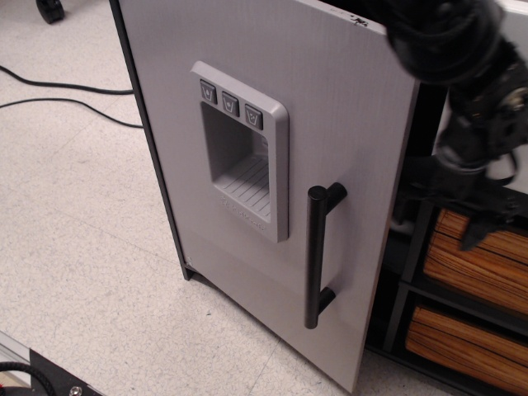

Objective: Open fridge

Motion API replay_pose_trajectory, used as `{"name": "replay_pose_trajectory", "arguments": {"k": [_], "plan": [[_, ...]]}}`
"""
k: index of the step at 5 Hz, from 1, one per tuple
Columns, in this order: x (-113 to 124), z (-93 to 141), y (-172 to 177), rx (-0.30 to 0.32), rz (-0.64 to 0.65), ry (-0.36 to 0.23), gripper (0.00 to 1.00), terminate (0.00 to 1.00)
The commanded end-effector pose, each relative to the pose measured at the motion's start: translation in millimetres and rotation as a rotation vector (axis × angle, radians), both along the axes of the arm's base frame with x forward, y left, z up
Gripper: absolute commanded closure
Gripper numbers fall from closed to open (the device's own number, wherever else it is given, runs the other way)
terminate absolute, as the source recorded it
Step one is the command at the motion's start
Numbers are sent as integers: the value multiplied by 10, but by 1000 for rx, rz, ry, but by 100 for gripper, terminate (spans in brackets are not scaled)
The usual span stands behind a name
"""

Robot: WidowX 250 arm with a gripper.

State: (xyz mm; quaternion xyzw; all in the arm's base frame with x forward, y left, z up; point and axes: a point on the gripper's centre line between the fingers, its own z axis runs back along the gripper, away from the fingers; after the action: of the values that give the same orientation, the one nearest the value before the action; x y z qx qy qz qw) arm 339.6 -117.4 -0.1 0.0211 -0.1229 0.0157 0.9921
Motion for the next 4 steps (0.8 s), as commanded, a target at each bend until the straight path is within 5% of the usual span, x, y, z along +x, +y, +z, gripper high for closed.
{"name": "replay_pose_trajectory", "arguments": {"k": [1,4], "plan": [[-406,463,625,-12,69,-37,0,0],[-1056,625,1473,-26,89,-11,0,0]]}}
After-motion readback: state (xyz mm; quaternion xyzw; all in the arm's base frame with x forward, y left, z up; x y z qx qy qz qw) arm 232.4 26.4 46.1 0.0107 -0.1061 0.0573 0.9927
